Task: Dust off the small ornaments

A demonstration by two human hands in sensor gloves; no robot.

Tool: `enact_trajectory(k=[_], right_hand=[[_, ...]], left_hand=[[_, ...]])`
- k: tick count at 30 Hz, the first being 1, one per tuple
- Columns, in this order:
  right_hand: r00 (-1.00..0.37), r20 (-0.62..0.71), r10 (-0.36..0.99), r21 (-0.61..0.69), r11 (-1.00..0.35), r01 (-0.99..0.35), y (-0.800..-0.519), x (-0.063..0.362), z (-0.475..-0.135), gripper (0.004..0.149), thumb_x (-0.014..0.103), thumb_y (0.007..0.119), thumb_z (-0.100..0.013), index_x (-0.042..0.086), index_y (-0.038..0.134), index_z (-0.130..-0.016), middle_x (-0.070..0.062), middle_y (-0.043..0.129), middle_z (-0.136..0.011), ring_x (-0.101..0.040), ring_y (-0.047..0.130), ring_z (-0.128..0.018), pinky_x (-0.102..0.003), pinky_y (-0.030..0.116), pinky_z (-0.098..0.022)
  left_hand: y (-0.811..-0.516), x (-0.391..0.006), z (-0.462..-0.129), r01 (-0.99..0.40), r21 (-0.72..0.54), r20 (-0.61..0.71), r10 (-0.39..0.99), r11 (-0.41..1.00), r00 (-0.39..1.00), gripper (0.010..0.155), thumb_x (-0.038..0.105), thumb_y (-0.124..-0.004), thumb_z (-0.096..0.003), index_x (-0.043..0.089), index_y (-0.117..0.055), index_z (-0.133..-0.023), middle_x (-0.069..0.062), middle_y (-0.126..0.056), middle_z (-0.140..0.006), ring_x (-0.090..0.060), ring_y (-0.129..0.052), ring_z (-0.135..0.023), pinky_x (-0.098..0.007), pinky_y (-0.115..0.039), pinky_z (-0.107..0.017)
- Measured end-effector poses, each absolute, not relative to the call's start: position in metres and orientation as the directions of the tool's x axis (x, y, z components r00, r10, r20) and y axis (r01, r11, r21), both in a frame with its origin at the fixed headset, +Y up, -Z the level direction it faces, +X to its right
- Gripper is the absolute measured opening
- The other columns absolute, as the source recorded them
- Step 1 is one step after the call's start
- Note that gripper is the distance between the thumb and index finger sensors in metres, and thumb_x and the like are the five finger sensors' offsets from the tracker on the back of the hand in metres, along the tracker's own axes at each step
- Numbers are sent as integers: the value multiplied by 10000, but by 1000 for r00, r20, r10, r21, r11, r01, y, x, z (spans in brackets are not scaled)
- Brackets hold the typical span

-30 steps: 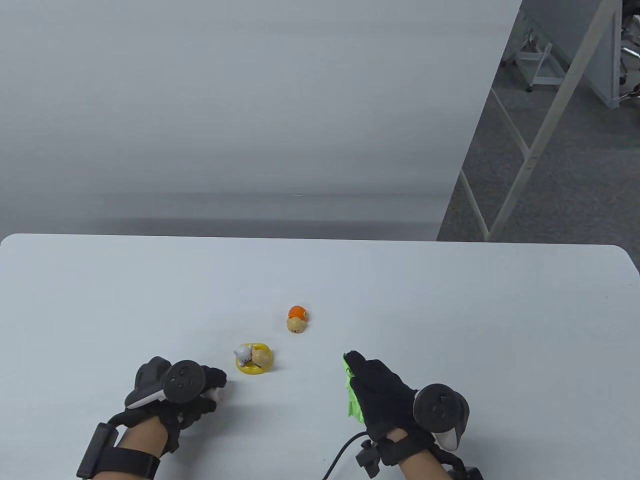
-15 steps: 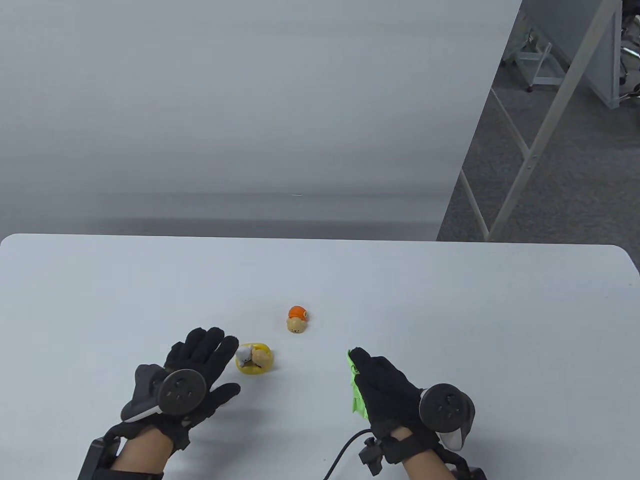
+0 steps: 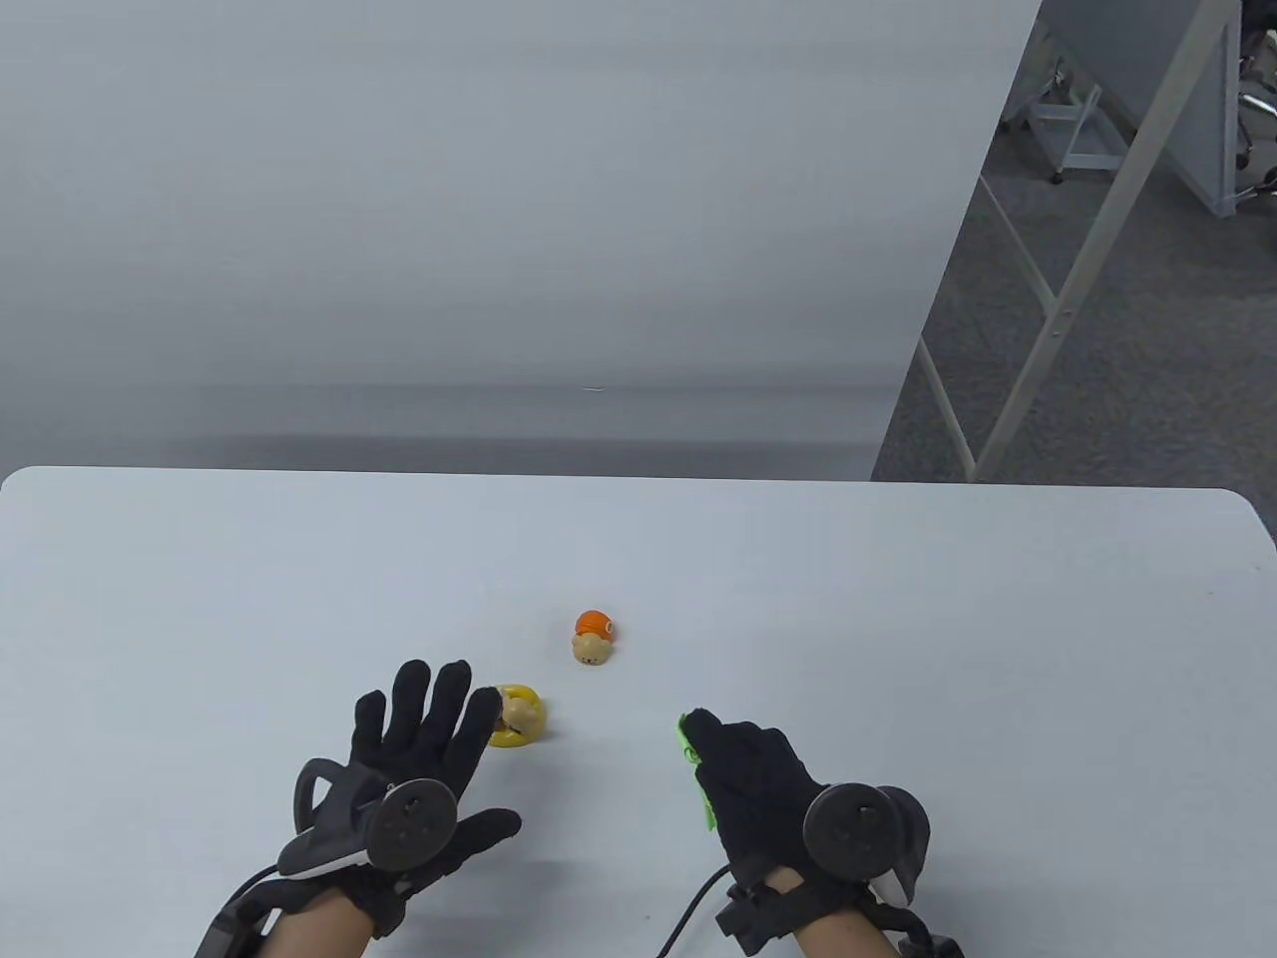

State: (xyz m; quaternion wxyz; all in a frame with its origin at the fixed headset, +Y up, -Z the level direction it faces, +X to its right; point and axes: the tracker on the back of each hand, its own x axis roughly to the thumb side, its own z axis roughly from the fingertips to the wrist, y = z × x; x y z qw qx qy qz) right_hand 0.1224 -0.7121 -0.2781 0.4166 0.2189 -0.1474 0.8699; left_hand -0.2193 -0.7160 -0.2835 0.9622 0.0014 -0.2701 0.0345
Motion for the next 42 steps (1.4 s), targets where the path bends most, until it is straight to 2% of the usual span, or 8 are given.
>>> enact_trajectory(k=[10, 14, 17, 24, 28, 32, 38, 42], right_hand=[[-757, 484, 440, -221, -775, -592, -677, 124, -291, 446, 116, 855, -535, 9, 781, -961, -397, 894, -767, -568, 892, -624, -800, 691, -526], [-891, 386, 241, -332, -864, -378, -652, 155, -314, 433, 126, 850, -539, 14, 788, -952, -396, 884, -768, -564, 890, -622, -792, 700, -517], [-929, 280, 243, -314, -891, -327, -645, 182, -328, 431, 124, 851, -543, 18, 788, -956, -395, 878, -778, -566, 884, -632, -792, 693, -528], [-963, 75, 257, -253, -930, -268, -678, 223, -346, 439, 139, 851, -550, 47, 775, -973, -402, 853, -807, -580, 856, -665, -798, 671, -543], [-969, -24, 245, -132, -962, -240, -710, 237, -349, 547, 255, 829, -571, 25, 668, -1041, -462, 730, -914, -651, 753, -767, -819, 624, -557], [-962, -17, 271, -75, -960, -269, -723, 243, -348, 619, 317, 804, -582, -17, 602, -1062, -485, 679, -996, -708, 710, -865, -832, 607, -580], [-946, 136, 293, -84, -948, -306, -694, 233, -343, 708, 373, 790, -588, -27, 498, -1093, -513, 535, -1081, -756, 532, -969, -840, 490, -623], [-943, 292, 162, 88, -986, -142, -670, 206, -332, 868, 463, 740, -609, 25, 193, -1121, -546, 230, -1111, -790, 229, -971, -854, 286, -632]], left_hand=[[-720, -224, -286, -57, -103, 535, 103, 993, 839, 1048, 738, -656, -537, 109, -106, -1169, -265, 3, -1169, -653, -2, -1014, -862, -144, -608], [-721, -224, -285, -71, -122, 540, 126, 990, 832, 1019, 738, -657, -537, 156, -118, -1177, -237, 7, -1174, -651, 0, -1020, -873, -136, -599], [-721, -224, -285, -73, -124, 541, 129, 990, 831, 1019, 738, -655, -538, 154, -116, -1176, -238, 9, -1173, -653, -3, -1020, -875, -135, -595], [-721, -226, -284, -84, -129, 533, 141, 988, 834, 1016, 736, -652, -539, 156, -113, -1176, -237, 11, -1172, -653, -1, -1020, -879, -129, -589], [-722, -227, -284, -89, -133, 530, 147, 987, 835, 1014, 734, -653, -539, 156, -115, -1176, -241, 7, -1172, -651, -3, -1020, -881, -128, -586], [-725, -229, -287, -103, -158, 523, 172, 982, 834, 1009, 733, -647, -540, 158, -116, -1176, -241, 7, -1173, -653, -2, -1019, -882, -125, -582], [-725, -231, -287, -102, -155, 519, 169, 983, 838, 1007, 733, -647, -542, 159, -119, -1178, -239, 7, -1172, -653, -1, -1018, -882, -121, -576], [-725, -230, -287, -105, -152, 526, 170, 983, 833, 974, 728, -656, -541, 187, -171, -1191, -225, 0, -1175, -648, 9, -1014, -878, -108, -572]])
